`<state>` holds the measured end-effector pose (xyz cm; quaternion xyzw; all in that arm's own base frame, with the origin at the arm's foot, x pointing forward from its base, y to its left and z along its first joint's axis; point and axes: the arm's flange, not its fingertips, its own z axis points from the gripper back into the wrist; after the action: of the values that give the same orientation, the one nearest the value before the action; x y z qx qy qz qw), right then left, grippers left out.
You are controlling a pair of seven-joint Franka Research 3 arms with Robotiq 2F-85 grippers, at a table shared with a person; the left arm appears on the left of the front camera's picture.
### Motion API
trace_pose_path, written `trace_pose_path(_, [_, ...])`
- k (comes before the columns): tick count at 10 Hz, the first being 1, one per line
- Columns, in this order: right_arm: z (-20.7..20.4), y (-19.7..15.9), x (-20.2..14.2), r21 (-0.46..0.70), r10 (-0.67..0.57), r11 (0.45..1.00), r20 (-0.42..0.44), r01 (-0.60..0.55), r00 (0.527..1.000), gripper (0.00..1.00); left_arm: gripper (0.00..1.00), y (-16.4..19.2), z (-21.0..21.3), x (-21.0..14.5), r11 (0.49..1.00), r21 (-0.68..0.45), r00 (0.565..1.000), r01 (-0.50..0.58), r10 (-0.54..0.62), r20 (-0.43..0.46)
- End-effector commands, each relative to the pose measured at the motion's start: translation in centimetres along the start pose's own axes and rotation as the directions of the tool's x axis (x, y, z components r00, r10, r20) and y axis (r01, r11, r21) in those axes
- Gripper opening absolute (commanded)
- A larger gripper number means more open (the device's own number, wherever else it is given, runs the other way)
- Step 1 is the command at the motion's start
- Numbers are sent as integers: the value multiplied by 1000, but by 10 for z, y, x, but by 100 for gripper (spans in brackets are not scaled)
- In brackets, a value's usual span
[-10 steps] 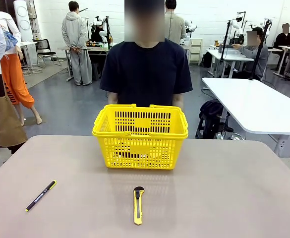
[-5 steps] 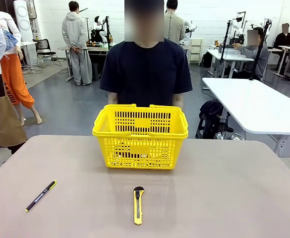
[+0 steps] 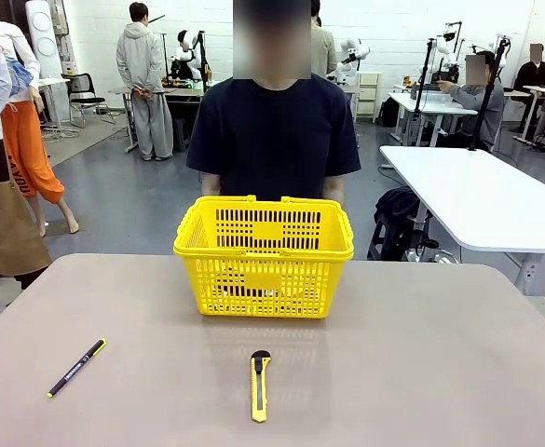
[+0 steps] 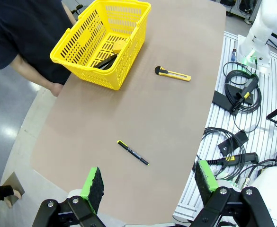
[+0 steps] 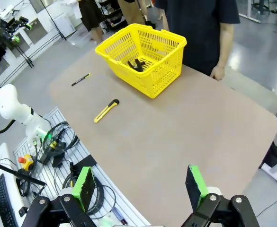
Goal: Place the items the person wants into the basket.
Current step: Pick up the item the person points to and place it in the Market Basket.
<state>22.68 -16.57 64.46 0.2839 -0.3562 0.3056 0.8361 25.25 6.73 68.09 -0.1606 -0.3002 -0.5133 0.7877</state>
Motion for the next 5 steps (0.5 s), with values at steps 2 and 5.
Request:
trace_pose_path(2, [1, -1, -2, -1, 1, 1000, -1, -1, 1000, 100, 100, -1, 0, 0, 1000, -4, 1000, 5, -5, 7])
trace_pose_path(5, [1, -1, -2, -1, 1, 1000, -1, -1, 1000, 100, 100, -1, 0, 0, 1000, -4, 1000, 5, -5, 7])
